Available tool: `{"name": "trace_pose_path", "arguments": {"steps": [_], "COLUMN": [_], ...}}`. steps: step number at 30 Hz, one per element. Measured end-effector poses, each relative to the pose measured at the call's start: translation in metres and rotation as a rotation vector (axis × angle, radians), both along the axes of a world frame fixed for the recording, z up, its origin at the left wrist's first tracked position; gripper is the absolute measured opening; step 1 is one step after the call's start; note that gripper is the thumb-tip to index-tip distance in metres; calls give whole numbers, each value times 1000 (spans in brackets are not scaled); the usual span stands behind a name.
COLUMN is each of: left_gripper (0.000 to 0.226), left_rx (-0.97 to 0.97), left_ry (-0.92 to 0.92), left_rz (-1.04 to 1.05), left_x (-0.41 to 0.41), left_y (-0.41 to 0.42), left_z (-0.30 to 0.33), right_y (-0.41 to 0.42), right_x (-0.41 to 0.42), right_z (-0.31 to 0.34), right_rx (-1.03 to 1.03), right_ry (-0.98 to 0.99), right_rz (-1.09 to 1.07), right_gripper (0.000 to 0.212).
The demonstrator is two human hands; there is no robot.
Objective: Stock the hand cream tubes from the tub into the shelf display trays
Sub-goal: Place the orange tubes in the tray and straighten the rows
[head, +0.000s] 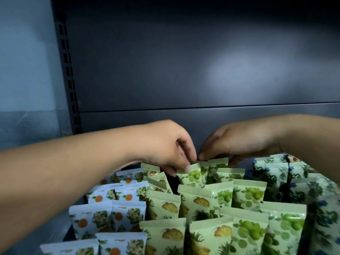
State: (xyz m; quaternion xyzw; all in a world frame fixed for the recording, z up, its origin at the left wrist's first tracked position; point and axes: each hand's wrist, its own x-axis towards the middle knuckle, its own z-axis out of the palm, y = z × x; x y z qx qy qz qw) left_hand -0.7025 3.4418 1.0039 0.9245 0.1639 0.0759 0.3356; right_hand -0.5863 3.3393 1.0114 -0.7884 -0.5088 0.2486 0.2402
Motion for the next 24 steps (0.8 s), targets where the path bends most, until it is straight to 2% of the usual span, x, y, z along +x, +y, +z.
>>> {"name": "trace_pose_path", "arguments": {"steps": [4,11,15,20,24], "left_gripper": [28,30,31,28,27], "left_rx": [-21,71,132,31,35], "left_ry": [-41,-87,-104,-88,-90], "left_rz": [-28,-57,-59,-64,-51], "left_x": [4,13,15,10,9], "left_y": [-2,-10,-9,-6,-5], "left_z": [1,0,1,2,2], "right_y": [-2,-6,-9,-7,-5], "right_x": [0,6,6,12,13], "right_z": [0,0,-2,-1,-2], "right_rx": [13,37,-37,-46,-61], "right_ry": [21,68,31,-21,-50], "right_rz": [-7,-10,83,128,158], "right_gripper": [16,23,9,15,16]}}
